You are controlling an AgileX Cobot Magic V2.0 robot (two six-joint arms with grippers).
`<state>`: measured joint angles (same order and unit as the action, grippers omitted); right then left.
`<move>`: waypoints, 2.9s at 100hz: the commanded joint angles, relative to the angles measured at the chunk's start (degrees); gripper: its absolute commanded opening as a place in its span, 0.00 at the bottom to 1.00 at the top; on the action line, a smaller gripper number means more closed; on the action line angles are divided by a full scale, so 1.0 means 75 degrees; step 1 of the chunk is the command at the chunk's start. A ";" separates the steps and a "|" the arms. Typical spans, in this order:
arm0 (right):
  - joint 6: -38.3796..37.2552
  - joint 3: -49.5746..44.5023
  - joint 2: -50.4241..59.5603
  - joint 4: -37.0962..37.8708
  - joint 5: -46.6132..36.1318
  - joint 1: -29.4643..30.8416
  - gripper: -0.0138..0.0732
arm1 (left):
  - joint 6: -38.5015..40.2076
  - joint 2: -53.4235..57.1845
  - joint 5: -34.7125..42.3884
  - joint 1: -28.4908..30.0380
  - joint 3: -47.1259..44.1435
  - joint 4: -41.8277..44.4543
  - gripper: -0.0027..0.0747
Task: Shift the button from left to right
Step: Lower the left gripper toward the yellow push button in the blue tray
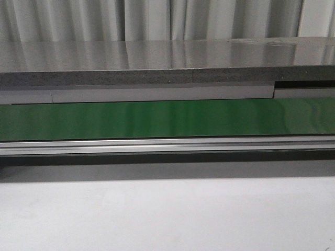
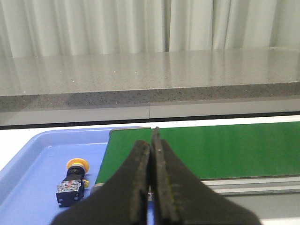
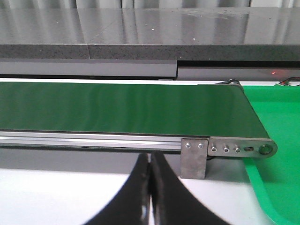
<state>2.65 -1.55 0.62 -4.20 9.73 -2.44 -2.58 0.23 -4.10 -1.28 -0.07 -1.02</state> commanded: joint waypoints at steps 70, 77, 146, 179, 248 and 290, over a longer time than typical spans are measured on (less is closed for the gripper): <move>0.0037 0.0111 0.0150 0.0043 -0.0624 -0.0016 0.08 | 0.0061 0.0033 0.0547 0.0018 0.0200 -0.0355 0.01; 0.0037 0.0111 0.0150 0.0043 -0.0624 -0.0016 0.08 | 0.0061 -0.0215 0.0193 0.0018 0.0541 -0.0417 0.01; 0.0037 0.0111 0.0150 0.0043 -0.0624 -0.0016 0.08 | 0.0105 -0.5655 -0.4344 0.0018 0.5658 -0.0503 0.01; 0.0037 0.0111 0.0150 0.0043 -0.0624 -0.0016 0.08 | 0.0105 -0.7541 -0.5454 0.0018 0.6682 -0.0542 0.01; 0.0037 0.0111 0.0150 0.0043 -0.0624 -0.0016 0.08 | -0.0198 -0.8038 -0.5606 0.0000 0.6682 -0.0526 0.61; 0.0037 0.0111 0.0150 0.0043 -0.0624 -0.0016 0.08 | 0.0515 -0.8043 -0.5332 0.0445 0.6926 0.0136 0.70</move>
<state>2.65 -1.55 0.62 -4.20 9.73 -2.44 -1.31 -60.73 -48.36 -0.03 48.68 -1.80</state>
